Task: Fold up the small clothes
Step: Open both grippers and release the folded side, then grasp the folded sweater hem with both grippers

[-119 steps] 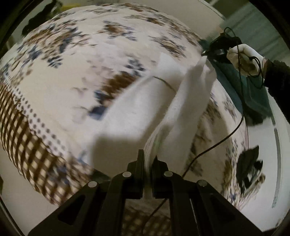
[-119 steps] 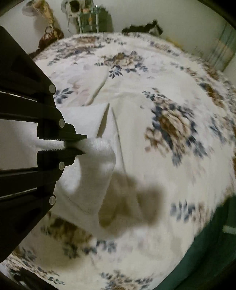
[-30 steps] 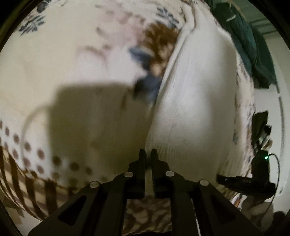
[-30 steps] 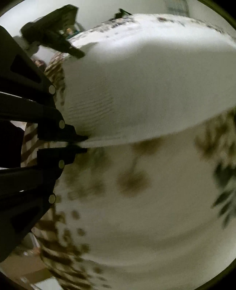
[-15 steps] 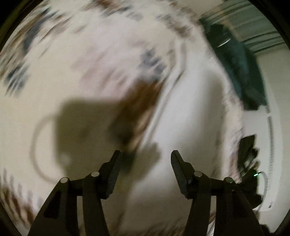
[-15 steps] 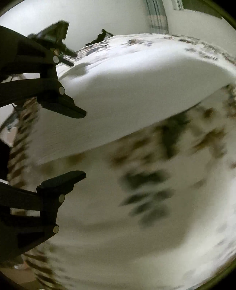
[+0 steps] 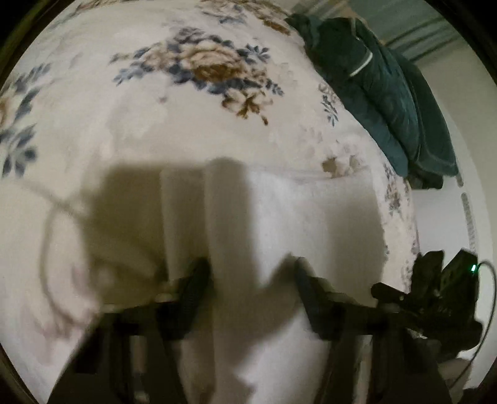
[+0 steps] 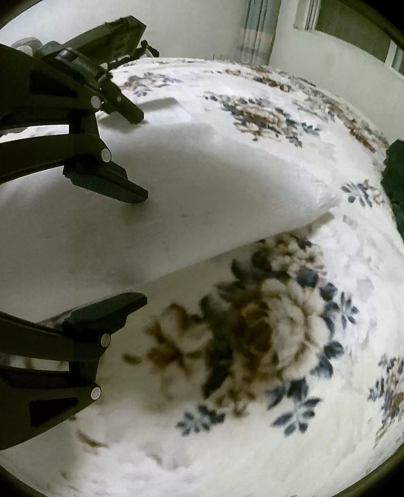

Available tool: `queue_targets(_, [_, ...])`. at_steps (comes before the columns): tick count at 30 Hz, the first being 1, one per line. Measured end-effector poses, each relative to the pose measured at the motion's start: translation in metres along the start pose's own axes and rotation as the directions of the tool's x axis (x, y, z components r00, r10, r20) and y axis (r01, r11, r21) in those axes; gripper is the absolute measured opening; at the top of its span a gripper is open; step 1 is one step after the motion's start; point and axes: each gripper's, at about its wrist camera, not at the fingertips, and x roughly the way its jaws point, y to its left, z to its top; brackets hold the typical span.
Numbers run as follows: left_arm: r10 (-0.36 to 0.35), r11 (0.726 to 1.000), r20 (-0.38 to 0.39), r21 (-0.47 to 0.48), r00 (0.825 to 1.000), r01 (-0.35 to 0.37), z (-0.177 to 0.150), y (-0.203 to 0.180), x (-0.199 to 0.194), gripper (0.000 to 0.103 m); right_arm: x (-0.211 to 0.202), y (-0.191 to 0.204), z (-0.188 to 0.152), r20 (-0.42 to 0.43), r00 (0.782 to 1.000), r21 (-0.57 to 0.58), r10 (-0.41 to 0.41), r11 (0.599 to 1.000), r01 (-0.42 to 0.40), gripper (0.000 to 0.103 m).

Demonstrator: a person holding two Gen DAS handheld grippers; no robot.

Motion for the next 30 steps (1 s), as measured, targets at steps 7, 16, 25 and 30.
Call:
queue_targets(7, [-0.028, 0.999, 0.071, -0.024, 0.997, 0.030, 0.016, 0.019, -0.022, 0.007, 0.029, 0.002, -0.003, -0.029, 0.999, 0.009, 0.027, 1.000, -0.027, 0.068])
queue_targets(16, [-0.063, 0.995, 0.054, -0.078, 0.997, 0.068, -0.028, 0.043, -0.075, 0.054, -0.013, -0.021, -0.044, -0.123, 0.988, -0.001, 0.097, 0.995, -0.098, 0.070])
queue_targets(25, [-0.021, 0.986, -0.152, -0.167, 0.988, -0.005, -0.197, 0.060, -0.139, 0.059, -0.039, -0.107, -0.186, -0.355, 0.930, 0.087, 0.093, 0.994, -0.066, 0.072])
queue_targets(30, [-0.066, 0.972, -0.272, -0.235, 0.960, 0.000, -0.273, 0.063, -0.119, 0.059, -0.019, -0.145, -0.252, -0.439, 0.890, 0.157, 0.122, 0.986, -0.058, 0.072])
